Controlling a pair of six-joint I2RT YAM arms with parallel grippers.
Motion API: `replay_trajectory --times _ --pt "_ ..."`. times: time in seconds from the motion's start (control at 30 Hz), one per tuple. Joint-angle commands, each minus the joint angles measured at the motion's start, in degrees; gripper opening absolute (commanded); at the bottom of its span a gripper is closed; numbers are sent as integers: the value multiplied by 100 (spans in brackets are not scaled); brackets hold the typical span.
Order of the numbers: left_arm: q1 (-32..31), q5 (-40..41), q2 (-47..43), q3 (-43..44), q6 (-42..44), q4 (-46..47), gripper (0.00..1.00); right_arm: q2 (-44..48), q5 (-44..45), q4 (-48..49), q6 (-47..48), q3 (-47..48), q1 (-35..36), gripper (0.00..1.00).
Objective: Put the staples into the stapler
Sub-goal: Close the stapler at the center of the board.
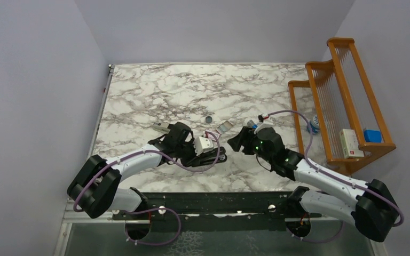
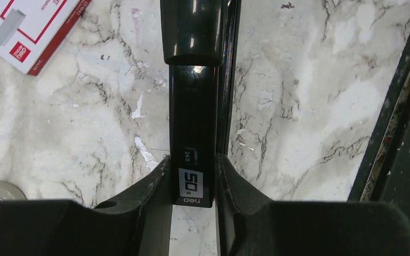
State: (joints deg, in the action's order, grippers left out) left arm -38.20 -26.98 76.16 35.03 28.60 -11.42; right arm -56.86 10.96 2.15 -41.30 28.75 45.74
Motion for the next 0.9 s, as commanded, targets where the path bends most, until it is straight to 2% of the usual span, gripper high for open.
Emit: replay_trajectory --times 0.0,0.2,0.3,0.47,0.63,0.87 --pt "-83 698 -201 250 -1186 310 0 -356 -1010 703 -1076 -392 -663 74" --pt "-521 1386 -127 492 -2237 141 0 -239 -713 1444 -1485 -852 -690 76" --pt "-769 1857 130 791 -3097 -86 0 -116 -497 1683 -1768 -1075 -691 77" --pt "-861 1755 885 1433 -4344 -569 0 -84 -394 1745 -2143 -1219 -689 79" --pt "-1006 1822 1342 1723 -4805 -732 0 -116 -337 1348 -2693 -1207 -689 83" --pt "-1093 1797 1459 1830 -5069 -743 0 -489 -733 1269 -3550 -1267 -689 89"
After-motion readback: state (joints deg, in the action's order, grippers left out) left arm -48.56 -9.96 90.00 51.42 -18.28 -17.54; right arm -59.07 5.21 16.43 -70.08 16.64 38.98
